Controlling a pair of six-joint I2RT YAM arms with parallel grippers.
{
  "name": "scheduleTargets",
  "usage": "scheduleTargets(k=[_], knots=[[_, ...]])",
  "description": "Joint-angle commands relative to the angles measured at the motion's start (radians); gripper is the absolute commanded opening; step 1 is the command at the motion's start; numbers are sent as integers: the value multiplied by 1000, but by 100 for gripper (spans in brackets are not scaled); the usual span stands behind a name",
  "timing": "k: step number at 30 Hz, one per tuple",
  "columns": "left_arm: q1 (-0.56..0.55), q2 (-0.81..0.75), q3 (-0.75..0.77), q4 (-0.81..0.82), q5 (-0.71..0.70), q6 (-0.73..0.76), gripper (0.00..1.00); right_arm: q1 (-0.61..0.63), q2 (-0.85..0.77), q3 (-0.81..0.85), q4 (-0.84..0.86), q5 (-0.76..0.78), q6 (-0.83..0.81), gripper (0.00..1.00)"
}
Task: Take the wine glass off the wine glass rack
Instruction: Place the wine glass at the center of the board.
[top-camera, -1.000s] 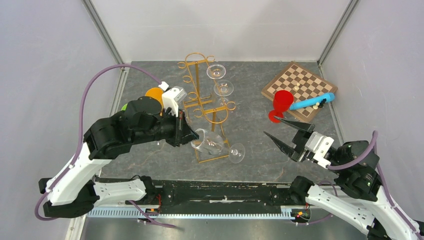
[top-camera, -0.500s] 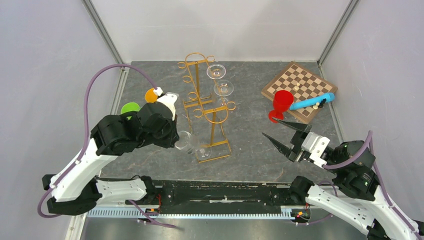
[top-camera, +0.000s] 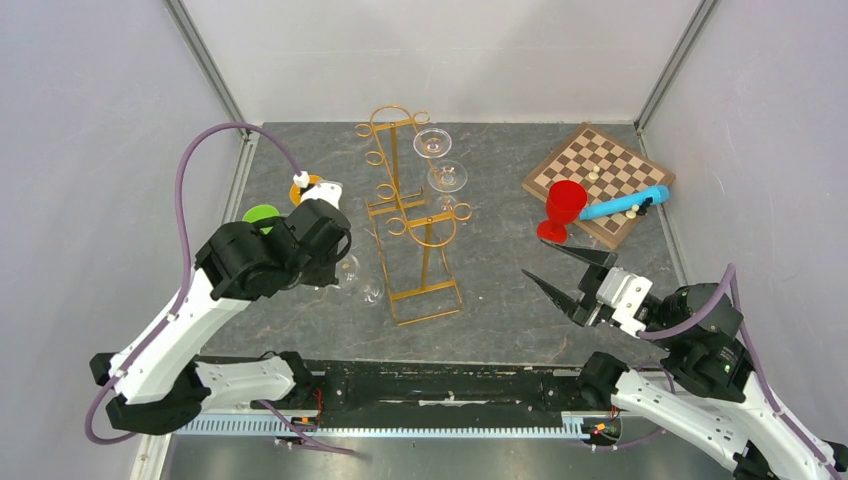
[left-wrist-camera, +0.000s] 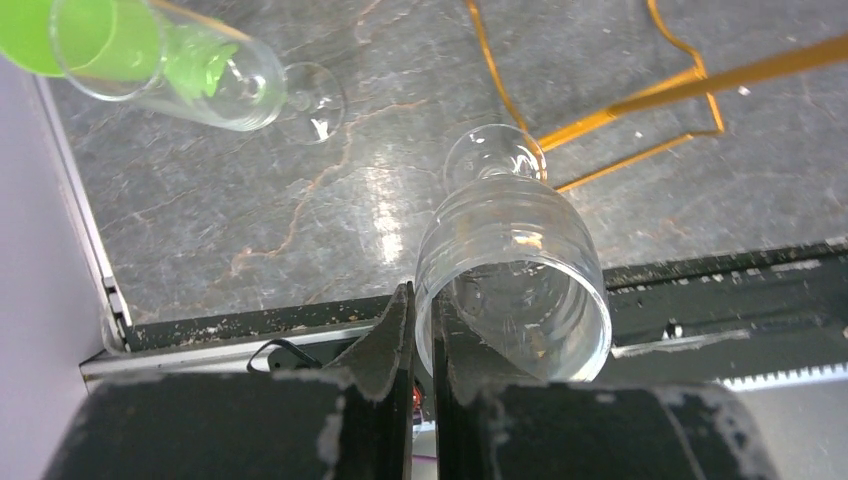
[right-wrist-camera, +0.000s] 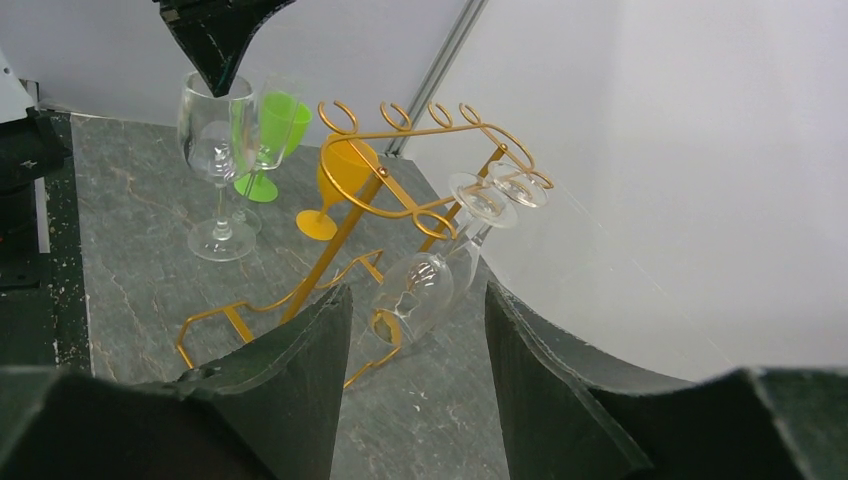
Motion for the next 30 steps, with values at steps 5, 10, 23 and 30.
scheduleTargets(k=[5,10,23,30], knots=[[229,-47,-153,179,106,128,2,0,-24,-16,12,6,2,54],[335,-50,-201,220,143,176,2,-1,-35,-19,-2,7,6,54],[491,-24,-319,303,184,258,2,0,-61,-31,-18,23,8,55],[525,16,-361,344,178,281,2,-2,-73,-31,-27,37,14,56]])
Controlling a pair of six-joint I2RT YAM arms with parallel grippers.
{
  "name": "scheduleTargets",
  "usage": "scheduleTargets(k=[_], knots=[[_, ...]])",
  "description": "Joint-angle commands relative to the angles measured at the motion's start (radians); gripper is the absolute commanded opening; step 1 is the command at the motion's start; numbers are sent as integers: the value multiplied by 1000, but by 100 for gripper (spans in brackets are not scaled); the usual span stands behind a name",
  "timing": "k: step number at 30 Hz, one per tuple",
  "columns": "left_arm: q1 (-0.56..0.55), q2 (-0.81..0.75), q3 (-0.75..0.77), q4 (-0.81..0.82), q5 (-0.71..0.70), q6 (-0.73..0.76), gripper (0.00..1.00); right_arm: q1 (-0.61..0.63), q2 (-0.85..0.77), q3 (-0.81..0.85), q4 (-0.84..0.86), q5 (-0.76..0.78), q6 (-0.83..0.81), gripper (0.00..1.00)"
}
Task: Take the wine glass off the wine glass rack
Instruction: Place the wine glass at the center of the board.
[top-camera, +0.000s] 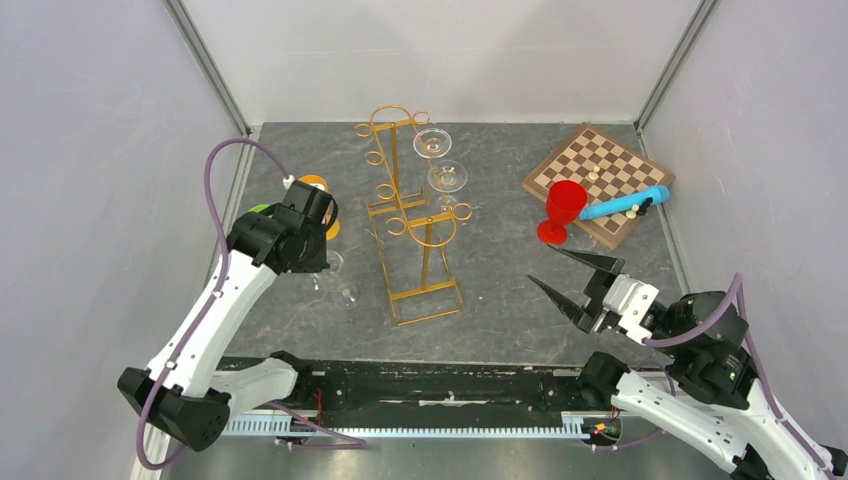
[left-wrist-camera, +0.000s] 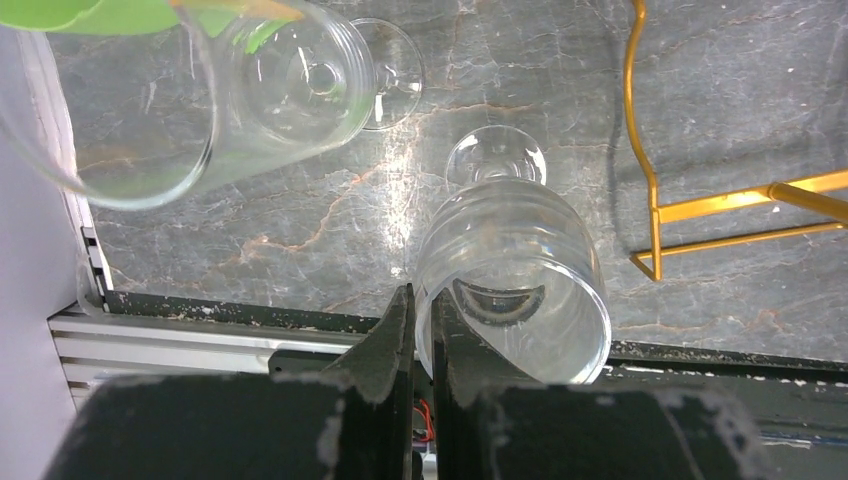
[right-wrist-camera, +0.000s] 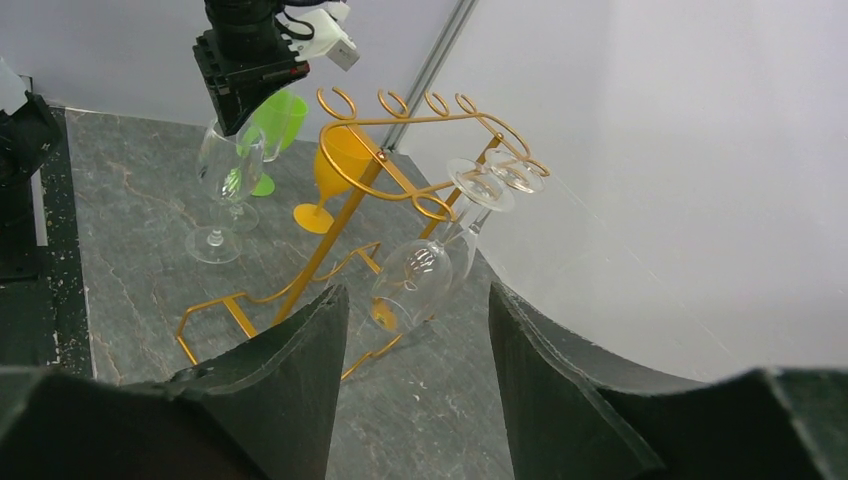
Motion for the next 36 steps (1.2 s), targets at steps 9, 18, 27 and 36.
scheduleTargets(k=[9,18,27,36], knots=[[52,58,-49,119,12,77,2,-2,-32,-1,-14,51,25,59],[67,94,-68,140,14,90,2,0,-28,2,-28,87,42,63],[73,100,-74,143,22,97,10,-2,-15,11,-43,99,67,69],[74,99,-10,107,18,103,30,-1,56,91,-67,224,155,75]])
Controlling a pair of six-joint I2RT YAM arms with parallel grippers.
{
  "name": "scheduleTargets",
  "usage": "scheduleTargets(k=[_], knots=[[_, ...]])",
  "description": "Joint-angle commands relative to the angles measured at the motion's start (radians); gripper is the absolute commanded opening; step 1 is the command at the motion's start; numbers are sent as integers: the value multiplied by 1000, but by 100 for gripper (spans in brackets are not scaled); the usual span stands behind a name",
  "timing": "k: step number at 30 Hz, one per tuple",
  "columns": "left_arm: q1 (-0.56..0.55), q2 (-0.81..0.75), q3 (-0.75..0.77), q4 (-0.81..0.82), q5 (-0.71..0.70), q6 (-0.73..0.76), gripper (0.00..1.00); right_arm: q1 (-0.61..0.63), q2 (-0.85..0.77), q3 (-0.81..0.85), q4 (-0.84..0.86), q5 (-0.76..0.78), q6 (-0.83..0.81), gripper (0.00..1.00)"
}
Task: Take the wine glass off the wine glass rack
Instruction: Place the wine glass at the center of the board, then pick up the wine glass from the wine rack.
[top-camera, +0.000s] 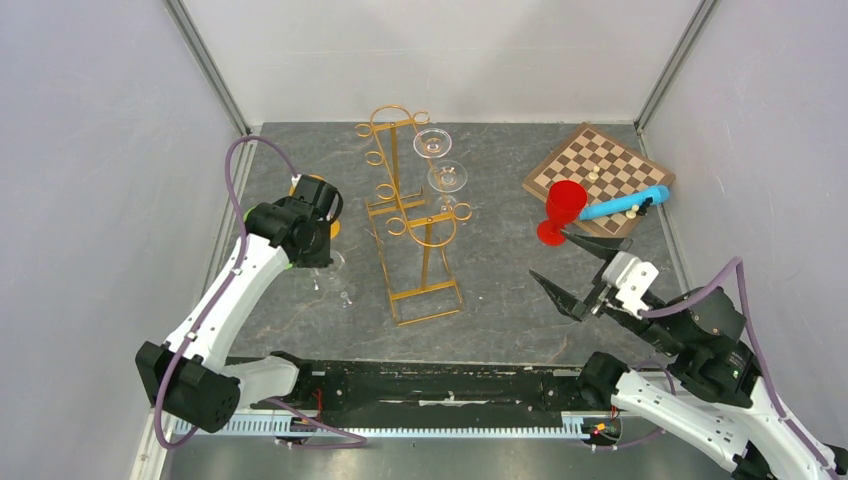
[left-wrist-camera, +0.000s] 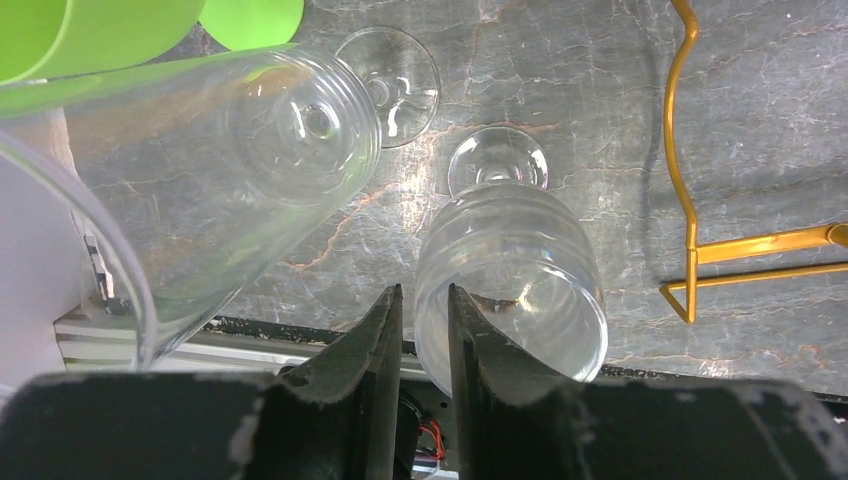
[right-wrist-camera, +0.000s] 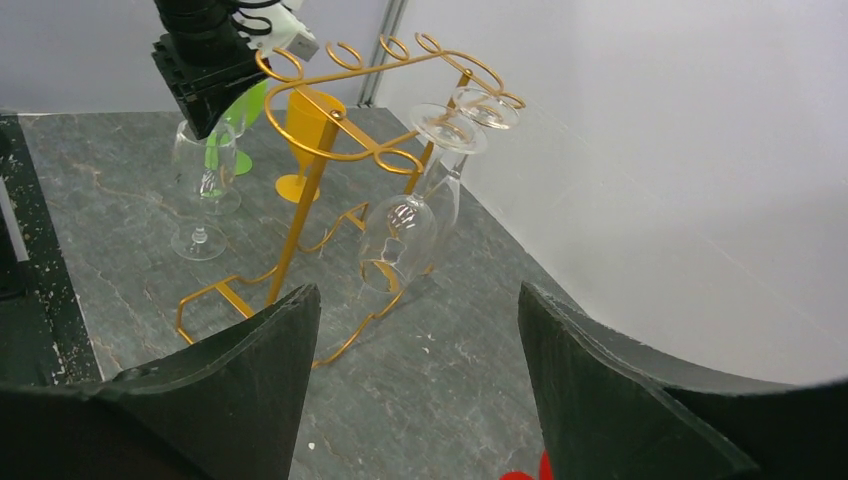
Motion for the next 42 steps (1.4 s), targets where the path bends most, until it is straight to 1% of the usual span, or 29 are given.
scheduleTargets(k=[1,5,10,13,16,19,23,30,34,39,42], knots=[[5,-3,74,-1,4,40,31,-2,66,86,-15,107,88,75],[5,-13,116,-24,3,38,33,-2,150,170,-78,209,162,76],[5,-38,162,-41,29,35,34,0,242,259,-105,300,271,78],[5,-58,198,-48,57,31,34,-1,311,324,-118,317,352,77],[5,-76,233,-54,83,28,34,-2,399,401,-161,370,449,77],[5,-93,263,-58,117,25,35,-1,465,453,-179,375,510,77],[5,-116,279,-54,212,23,36,-1,544,505,-174,372,586,77],[4,-188,251,8,345,29,40,-4,666,590,-152,354,687,77],[4,-226,237,37,384,39,43,-39,735,635,-150,297,736,76],[5,-252,213,56,408,50,44,-177,786,623,-115,162,796,74],[4,-269,187,74,427,50,44,-297,801,579,-72,13,852,72]])
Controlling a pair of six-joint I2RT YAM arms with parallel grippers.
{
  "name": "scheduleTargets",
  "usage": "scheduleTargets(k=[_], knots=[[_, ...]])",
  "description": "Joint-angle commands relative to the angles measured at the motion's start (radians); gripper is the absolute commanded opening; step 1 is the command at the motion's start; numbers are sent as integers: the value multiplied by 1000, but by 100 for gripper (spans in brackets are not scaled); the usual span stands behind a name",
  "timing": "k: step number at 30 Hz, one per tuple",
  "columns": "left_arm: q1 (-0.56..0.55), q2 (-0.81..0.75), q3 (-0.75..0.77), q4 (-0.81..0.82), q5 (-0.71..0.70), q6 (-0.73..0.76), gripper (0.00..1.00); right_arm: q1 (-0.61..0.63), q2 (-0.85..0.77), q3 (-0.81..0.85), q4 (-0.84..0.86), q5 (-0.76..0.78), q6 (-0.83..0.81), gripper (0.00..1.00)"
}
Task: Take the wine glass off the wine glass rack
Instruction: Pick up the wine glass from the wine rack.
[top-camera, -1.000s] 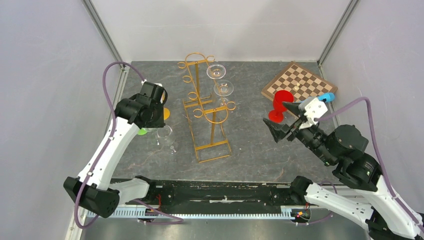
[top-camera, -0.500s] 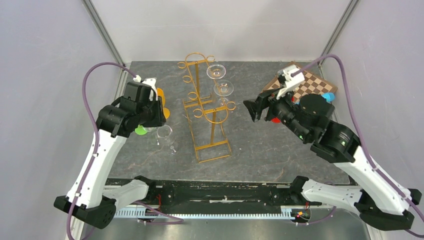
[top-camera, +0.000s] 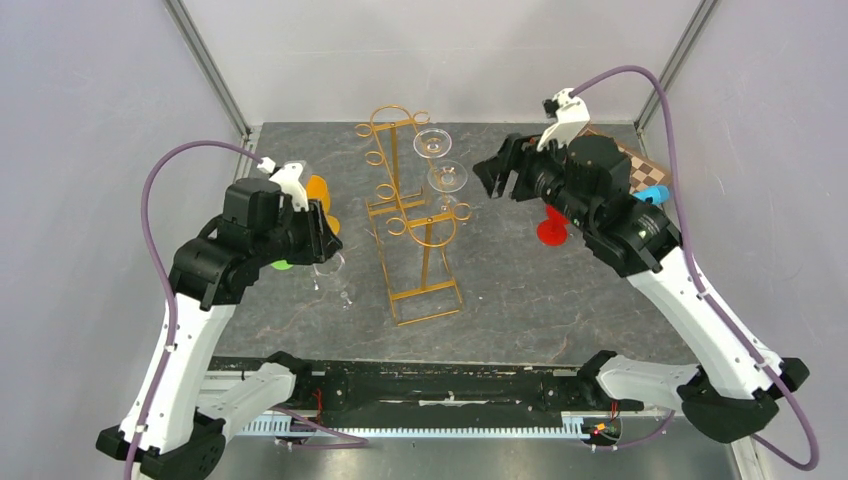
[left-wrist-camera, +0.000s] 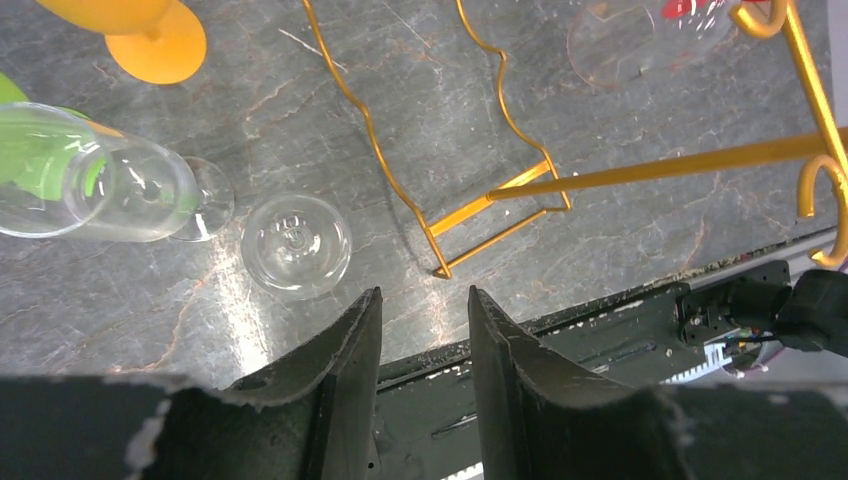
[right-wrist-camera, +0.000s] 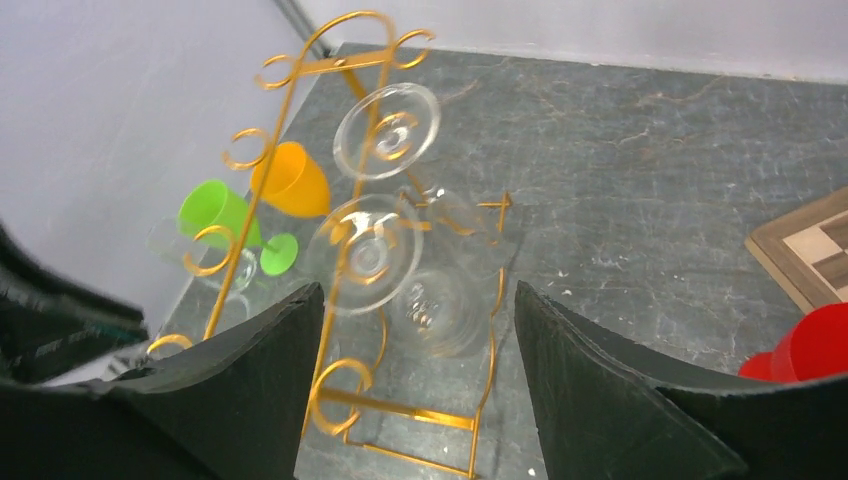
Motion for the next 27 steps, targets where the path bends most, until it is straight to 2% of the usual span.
scheduleTargets(k=[1,7,11,27], knots=[[4,-24,-39,64,60,45,44,-135,15,-39,109,-225,107,72],[3,-56,-75,80,61,59,45,-196,44,-89,192,-355,170,69],[3,-69,-86,90,61,66,50,-204,71,-124,256,-419,221,67],[4,-73,-100,82,44,95,52,-206,130,-220,403,-503,321,55]])
